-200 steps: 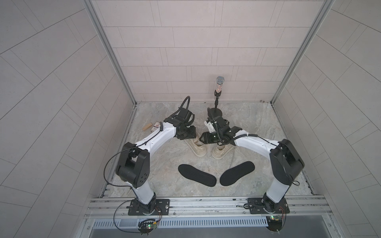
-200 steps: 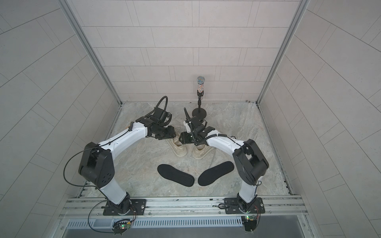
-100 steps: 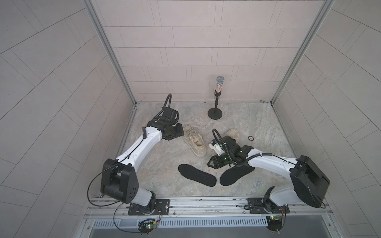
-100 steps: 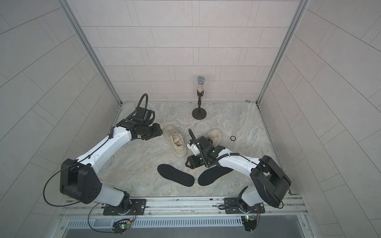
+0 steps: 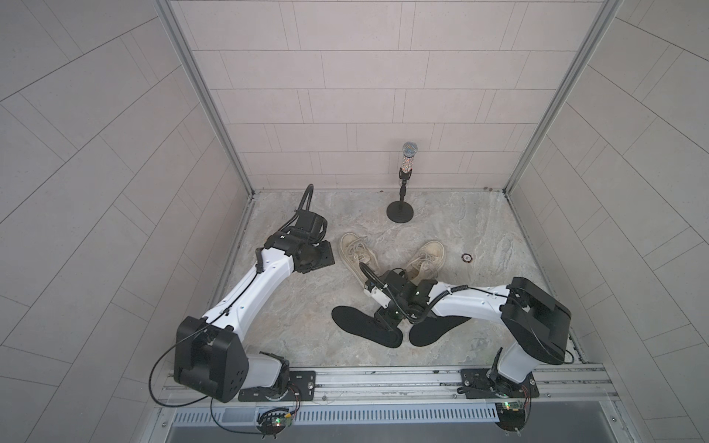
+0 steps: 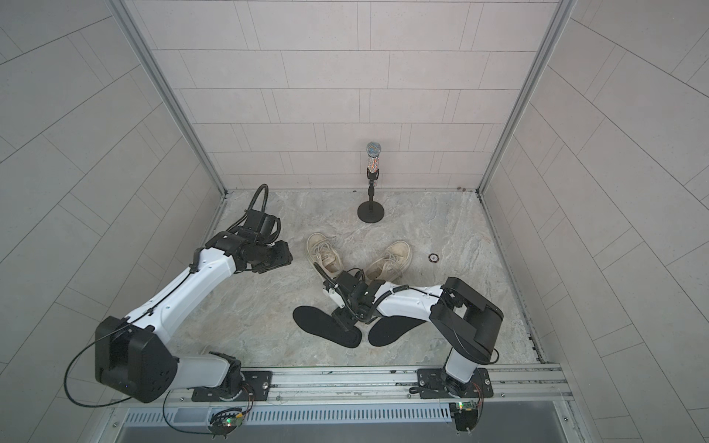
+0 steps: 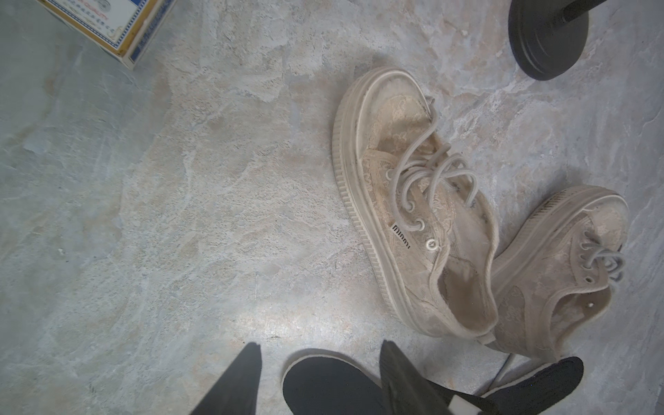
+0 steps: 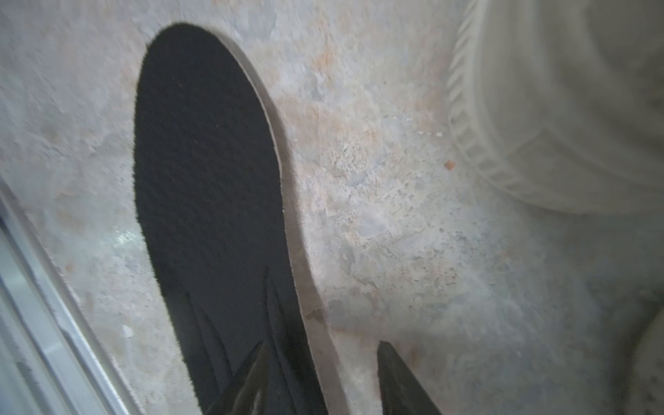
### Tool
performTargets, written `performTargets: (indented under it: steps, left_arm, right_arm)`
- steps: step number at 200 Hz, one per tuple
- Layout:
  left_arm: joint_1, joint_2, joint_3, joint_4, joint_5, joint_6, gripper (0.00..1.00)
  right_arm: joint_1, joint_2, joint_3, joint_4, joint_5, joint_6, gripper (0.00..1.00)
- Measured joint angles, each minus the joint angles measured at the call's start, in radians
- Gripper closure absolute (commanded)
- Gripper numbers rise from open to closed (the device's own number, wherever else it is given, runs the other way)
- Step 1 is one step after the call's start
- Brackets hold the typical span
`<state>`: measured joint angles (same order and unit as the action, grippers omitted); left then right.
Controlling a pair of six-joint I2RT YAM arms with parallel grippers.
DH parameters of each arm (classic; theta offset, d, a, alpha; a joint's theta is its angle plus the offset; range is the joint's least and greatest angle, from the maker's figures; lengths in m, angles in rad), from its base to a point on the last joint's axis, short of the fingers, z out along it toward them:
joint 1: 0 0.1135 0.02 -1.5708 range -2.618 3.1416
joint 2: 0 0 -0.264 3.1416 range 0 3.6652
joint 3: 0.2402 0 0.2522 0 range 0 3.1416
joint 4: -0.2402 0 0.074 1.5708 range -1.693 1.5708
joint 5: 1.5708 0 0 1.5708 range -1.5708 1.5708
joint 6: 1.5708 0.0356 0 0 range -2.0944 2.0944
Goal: Insert the insole into the shoe
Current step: Pick up the insole from the center of the board.
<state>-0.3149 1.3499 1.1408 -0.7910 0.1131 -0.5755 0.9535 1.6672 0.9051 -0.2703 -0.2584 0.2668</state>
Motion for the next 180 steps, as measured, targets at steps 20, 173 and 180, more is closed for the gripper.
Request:
performTargets:
  steps: [20,173,180]
  left_arm:
    - [0.003,-0.009,-0.002,-0.006,-0.015,0.004,0.42]
    - [-0.019,0.076,0.037,-0.114,0.253,0.217,0.29]
    - [-0.019,0.076,0.037,-0.123,0.268,0.233,0.28]
  right_arm:
    - [0.032,0.014,-0.003,0.002,0.044,-0.007,0.69]
    - [-0.047,-0.188,0.000,0.014,-0.034,-0.003,1.00]
    - [-0.058,-0.213,-0.002,0.013,-0.043,-0.005,1.00]
